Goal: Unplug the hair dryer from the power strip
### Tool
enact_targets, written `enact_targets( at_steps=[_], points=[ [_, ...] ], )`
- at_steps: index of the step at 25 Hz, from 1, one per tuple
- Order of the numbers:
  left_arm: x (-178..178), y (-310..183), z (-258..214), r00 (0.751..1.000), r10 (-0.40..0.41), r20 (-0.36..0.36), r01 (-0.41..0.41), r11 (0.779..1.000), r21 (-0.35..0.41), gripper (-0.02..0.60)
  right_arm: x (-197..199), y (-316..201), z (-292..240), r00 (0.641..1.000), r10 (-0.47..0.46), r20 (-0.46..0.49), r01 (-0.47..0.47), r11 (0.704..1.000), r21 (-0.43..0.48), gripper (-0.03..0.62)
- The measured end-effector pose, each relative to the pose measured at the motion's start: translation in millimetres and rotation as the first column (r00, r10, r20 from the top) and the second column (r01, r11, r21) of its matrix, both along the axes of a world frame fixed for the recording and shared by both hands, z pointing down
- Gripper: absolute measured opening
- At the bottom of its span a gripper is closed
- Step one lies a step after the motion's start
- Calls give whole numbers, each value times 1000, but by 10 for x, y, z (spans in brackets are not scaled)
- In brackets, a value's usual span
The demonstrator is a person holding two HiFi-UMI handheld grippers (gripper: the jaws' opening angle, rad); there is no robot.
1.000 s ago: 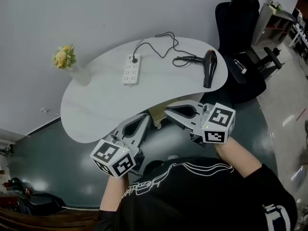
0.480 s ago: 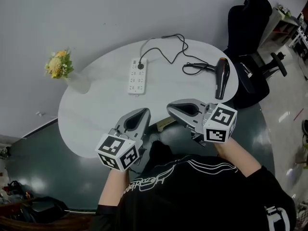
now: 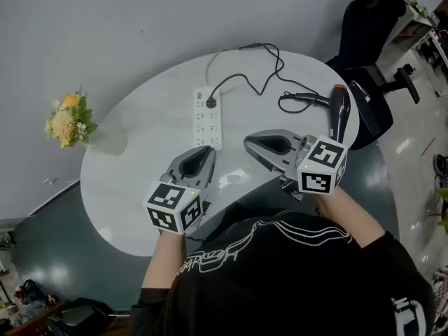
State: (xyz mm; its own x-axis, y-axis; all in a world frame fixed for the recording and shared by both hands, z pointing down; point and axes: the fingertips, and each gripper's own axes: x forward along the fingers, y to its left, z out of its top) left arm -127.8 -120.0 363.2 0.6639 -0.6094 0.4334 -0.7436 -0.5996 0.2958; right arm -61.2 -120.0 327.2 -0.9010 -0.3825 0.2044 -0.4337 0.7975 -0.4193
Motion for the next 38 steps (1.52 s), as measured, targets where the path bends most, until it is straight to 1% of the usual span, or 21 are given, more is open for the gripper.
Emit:
enact_targets(
  at_steps=[2, 5, 7, 10, 13, 19, 22, 25, 26, 27, 28, 29, 33, 36, 38],
  points=[
    [-94, -174, 98, 1000, -3, 10, 3, 1000, -13, 28, -17, -142, 55, 1000, 16, -15, -17, 1000, -12, -5],
    [-152, -387, 299, 1000, 3, 17, -3, 999, -53, 112, -18, -310, 135, 999, 35, -22, -35, 999, -32, -5],
    [-154, -505, 441, 999, 9, 35, -6, 997, -72, 159, -16, -393, 194, 999, 34, -23, -35, 998, -45, -5],
    [-139, -665, 629, 998, -9, 65, 15, 995, -96, 235, 19, -499, 297, 1000, 21, -16, -22, 997, -77, -5],
    [-120, -829, 820, 994, -30, 102, 41, 994, -105, 265, 85, -620, 421, 1000, 2, 2, -2, 994, -112, -5],
    [-87, -1070, 1236, 975, -9, 222, 29, 996, -88, 268, 151, -778, 758, 996, -85, -17, 81, 981, -175, -5],
    [-111, -1115, 1371, 953, 7, 303, 19, 997, -81, 268, 170, -817, 856, 993, -120, -21, 114, 977, -181, -5],
    [-128, -1086, 1466, 934, 27, 357, 6, 996, -92, 268, 211, -850, 907, 991, -131, -13, 127, 974, -188, -5],
    [-130, -1071, 1504, 926, 36, 375, -1, 996, -94, 263, 227, -862, 928, 991, -135, -13, 130, 974, -188, -5],
    [-131, -1058, 1537, 918, 45, 395, -10, 996, -92, 240, 238, -874, 950, 990, -138, -14, 133, 973, -187, -5],
    [-130, -1049, 1558, 912, 51, 408, -16, 996, -89, 238, 247, -887, 966, 990, -143, -18, 137, 973, -186, -5],
    [-131, -1045, 1568, 910, 52, 411, -17, 996, -89, 232, 253, -901, 974, 989, -148, -21, 141, 973, -185, -5],
    [-124, -1065, 1564, 918, 44, 394, 3, 993, -117, 232, 293, -930, 996, 988, -155, -20, 148, 971, -187, -5],
    [-114, -1070, 1573, 915, 40, 401, 14, 991, -131, 241, 309, -929, 1025, 986, -164, -18, 158, 968, -193, -5],
    [-115, -1063, 1585, 908, 40, 417, 19, 990, -138, 242, 315, -931, 1043, 985, -169, -14, 163, 967, -196, -5]
  ],
)
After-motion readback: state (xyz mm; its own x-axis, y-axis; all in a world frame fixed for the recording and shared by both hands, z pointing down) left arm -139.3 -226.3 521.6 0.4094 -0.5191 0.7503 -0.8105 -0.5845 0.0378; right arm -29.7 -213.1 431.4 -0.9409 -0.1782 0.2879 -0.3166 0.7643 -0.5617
